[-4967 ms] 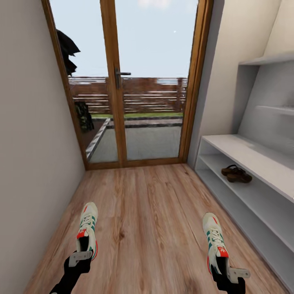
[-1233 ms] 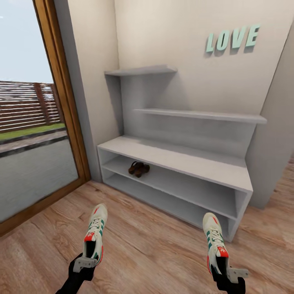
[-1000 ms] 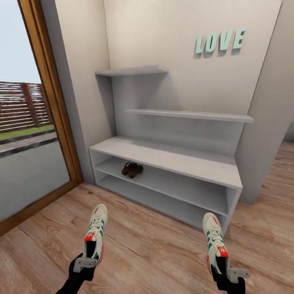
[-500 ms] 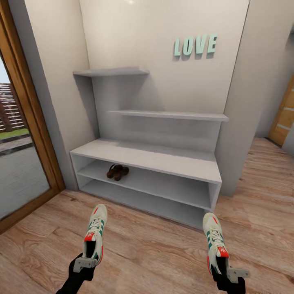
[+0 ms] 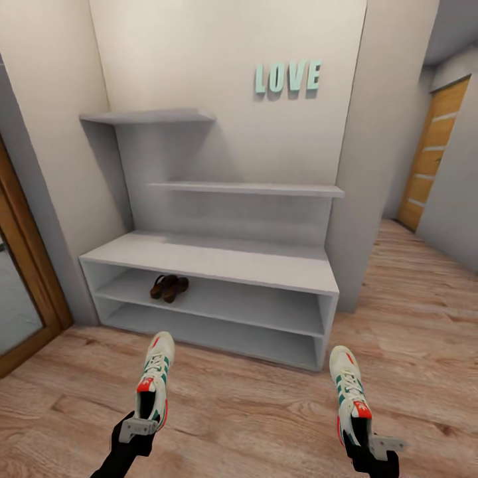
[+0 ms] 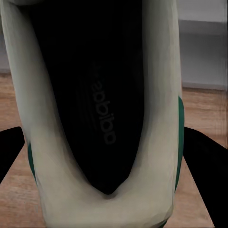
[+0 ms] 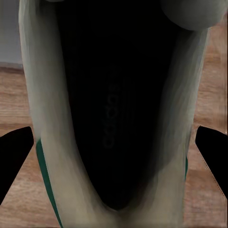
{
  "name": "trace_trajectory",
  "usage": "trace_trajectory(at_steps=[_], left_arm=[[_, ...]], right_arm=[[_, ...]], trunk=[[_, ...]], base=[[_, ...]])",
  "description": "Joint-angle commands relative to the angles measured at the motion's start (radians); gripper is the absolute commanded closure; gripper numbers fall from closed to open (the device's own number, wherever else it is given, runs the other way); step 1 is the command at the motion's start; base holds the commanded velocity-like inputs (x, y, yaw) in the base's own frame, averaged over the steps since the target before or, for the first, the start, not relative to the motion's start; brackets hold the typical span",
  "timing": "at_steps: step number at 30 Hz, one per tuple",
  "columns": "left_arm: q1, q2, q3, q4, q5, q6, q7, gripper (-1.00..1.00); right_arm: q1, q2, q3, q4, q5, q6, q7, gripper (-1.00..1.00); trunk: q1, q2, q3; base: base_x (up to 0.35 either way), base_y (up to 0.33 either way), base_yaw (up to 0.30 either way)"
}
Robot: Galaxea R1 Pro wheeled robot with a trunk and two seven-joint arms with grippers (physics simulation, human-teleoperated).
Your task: Pick up the two gym shoes and the two sandals from the corridor floor and place them onto the hallstand (shoe rack) in the corridor, making sure they are on the rack and not on the floor. Arrange them so the two gym shoes are next to each other and the two sandals are next to each other.
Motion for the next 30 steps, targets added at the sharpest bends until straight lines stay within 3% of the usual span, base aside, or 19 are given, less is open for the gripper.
trace_trajectory(at_steps=[1, 24, 30], left_arm=[[-0.001, -0.001, 0.008, 0.0, -0.009, -0.004, -0.007, 1.0], [-0.001, -0.002, 0.01, 0.0, -0.007, -0.004, -0.006, 1.0], [-0.001, -0.005, 0.009, 0.0, -0.012, -0.002, 0.002, 1.0]], right_arm=[[-0.001, 0.0, -0.002, 0.001, -0.009, -0.003, 0.008, 1.0], [-0.001, 0.0, -0.002, 0.001, -0.01, -0.003, 0.007, 1.0], [-0.001, 0.0, -0.002, 0.0, -0.011, -0.004, 0.007, 1.0]], trunk=[[0.0, 0.0, -0.001], [0.0, 0.0, 0.009], [0.0, 0.0, 0.009]], base=[[0.002, 0.002, -0.26], [0.0, 0.021, -0.259], [0.0, 0.002, -0.071]])
